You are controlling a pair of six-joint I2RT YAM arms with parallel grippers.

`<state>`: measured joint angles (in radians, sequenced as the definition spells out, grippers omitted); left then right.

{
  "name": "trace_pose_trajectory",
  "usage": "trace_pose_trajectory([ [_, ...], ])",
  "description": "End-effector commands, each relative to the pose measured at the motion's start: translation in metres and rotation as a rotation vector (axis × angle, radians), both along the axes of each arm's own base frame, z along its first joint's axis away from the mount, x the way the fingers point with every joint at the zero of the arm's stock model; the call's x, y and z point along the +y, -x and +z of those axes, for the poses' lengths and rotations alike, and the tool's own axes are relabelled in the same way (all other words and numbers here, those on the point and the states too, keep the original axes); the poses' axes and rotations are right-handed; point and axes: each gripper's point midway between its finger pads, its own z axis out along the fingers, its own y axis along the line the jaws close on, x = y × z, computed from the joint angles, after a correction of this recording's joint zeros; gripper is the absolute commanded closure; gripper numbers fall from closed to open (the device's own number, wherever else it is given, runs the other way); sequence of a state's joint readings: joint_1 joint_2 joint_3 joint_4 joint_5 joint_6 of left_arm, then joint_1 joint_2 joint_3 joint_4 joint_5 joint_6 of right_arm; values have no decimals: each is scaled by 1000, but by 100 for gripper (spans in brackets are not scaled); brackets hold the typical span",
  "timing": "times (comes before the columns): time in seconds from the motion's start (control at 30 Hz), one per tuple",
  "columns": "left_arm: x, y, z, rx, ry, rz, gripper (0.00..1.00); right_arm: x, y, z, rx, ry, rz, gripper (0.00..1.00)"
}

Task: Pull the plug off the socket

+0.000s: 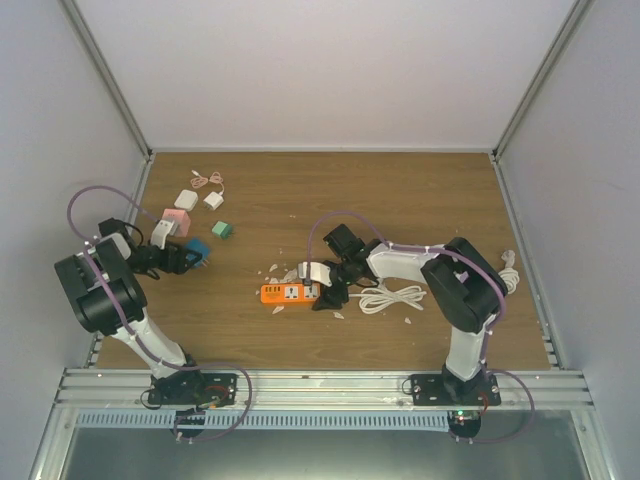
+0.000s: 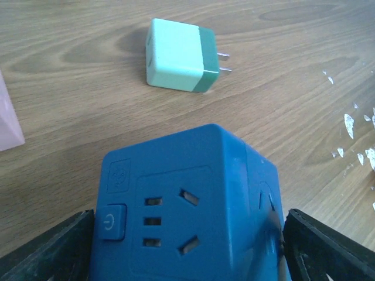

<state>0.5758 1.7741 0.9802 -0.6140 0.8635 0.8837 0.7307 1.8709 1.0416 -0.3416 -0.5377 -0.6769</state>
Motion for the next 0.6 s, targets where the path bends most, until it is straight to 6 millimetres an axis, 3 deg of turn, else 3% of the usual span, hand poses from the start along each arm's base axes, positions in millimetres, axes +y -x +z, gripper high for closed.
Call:
trace_pose_trajectory([
  [0.0, 15, -12, 7, -43, -44, 28, 9, -14, 3, 4, 10, 39, -16, 25],
  [0.07, 17, -12, 8, -49, -61, 33, 1, -16, 3, 10, 8, 30, -15, 21],
  [0.33, 25, -15, 28, -101, -142, 49, 1, -39, -2, 28, -12, 36, -34, 18],
  [0.57, 24, -14, 68, -208, -218, 41, 1, -81, 5, 19, 1, 104, -50, 19],
])
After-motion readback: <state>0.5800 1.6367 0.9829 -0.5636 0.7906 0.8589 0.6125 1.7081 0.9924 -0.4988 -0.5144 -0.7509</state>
